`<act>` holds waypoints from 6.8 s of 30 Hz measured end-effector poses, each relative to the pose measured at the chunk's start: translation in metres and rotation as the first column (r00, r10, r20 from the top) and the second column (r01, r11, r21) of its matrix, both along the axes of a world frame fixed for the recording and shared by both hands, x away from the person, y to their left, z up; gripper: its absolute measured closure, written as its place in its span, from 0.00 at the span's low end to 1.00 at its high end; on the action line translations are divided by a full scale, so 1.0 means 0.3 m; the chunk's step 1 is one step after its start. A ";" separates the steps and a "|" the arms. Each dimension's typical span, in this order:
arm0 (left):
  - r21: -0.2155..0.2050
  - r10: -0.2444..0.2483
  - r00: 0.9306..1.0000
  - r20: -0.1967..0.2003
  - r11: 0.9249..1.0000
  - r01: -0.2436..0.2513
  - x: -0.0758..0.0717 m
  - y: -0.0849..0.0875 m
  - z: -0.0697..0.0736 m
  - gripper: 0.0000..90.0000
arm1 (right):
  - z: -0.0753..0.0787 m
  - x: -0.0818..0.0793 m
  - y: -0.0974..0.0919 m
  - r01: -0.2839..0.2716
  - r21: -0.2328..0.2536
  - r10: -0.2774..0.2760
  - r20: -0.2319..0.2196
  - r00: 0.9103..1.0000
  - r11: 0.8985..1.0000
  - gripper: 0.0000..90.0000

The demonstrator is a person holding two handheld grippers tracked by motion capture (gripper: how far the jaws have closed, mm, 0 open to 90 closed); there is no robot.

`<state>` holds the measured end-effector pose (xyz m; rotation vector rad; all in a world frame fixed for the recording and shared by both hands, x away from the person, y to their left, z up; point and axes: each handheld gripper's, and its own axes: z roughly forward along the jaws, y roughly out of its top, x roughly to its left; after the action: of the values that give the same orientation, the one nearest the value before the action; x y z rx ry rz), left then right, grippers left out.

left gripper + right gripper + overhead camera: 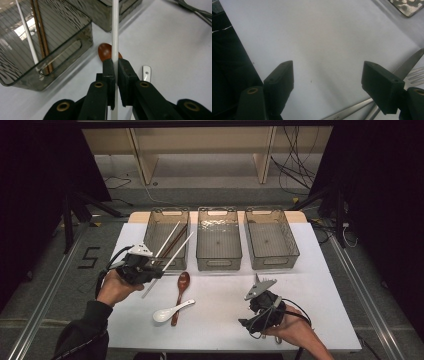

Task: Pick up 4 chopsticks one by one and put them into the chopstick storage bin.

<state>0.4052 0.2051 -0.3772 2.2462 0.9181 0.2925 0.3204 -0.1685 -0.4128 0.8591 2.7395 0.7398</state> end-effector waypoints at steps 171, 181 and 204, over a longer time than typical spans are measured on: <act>0.090 -0.028 0.985 -0.171 0.995 0.043 -0.128 -0.085 -0.176 0.18 | -0.002 0.022 -0.039 0.042 0.019 -0.042 0.003 0.999 0.999 0.30; 0.128 -0.055 0.981 -0.183 0.989 0.079 -0.136 -0.108 -0.201 0.17 | -0.004 0.019 -0.037 0.040 0.016 -0.040 -0.001 0.999 0.999 0.30; 0.204 -0.111 0.963 -0.244 0.965 0.164 -0.122 -0.147 -0.247 0.27 | -0.007 0.018 -0.039 0.044 0.016 -0.044 -0.005 0.999 0.999 0.30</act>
<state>0.3687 0.1611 -0.4513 2.5801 0.8754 0.0728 0.3257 -0.1803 -0.4151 0.9218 2.7128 0.7538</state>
